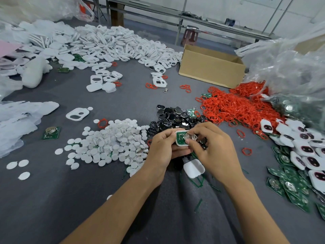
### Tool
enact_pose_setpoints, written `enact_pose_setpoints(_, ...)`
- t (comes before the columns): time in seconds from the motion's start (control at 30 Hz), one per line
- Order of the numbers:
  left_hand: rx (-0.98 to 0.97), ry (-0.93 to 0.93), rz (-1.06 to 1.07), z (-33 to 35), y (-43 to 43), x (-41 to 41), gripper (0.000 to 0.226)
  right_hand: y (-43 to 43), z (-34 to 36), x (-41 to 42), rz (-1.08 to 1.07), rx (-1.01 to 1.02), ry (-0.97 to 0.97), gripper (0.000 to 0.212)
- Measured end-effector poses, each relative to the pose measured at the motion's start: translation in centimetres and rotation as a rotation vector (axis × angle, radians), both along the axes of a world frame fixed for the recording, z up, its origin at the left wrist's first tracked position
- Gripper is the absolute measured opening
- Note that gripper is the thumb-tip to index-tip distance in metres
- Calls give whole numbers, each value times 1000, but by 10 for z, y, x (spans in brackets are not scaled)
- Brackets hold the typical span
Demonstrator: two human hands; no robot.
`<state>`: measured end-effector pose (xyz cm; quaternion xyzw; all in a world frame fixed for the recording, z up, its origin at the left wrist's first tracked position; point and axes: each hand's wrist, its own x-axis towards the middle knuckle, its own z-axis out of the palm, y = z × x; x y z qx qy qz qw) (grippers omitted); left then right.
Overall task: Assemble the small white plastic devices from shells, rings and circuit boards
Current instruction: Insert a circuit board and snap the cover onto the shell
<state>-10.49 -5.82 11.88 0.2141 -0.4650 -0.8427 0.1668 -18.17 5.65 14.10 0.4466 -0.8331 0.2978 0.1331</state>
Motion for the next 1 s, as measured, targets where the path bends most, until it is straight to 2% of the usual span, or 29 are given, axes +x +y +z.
enact_pose_setpoints(0.2, -21, 0, 0, -1, 0, 0, 22, 0, 0, 0, 16, -5, -39, 17)
enact_pose_setpoints(0.37, 24, 14, 13, 0, 0, -1, 23, 14, 19, -2, 49, -129, -154, 16)
enact_pose_setpoints(0.43, 36, 14, 17, -1, -1, -1, 24, 29, 28, -6, 122, -10, -190, 18)
enact_pose_setpoints(0.53, 38, 22, 20, -2, -2, -1, 24, 42, 28, -5, 268, 340, -257, 27)
enact_pose_setpoints(0.67, 31, 29, 24, -4, -2, -1, 24, 43, 13, -6, 247, 546, -178, 45)
enact_pose_setpoints(0.9, 54, 39, 36, -2, -2, -3, 36, 37, 17, -6, 268, 534, -194, 29)
enact_pose_setpoints(1.0, 61, 39, 43, -1, -1, -3, 45, 36, 29, -6, 279, 367, -291, 30)
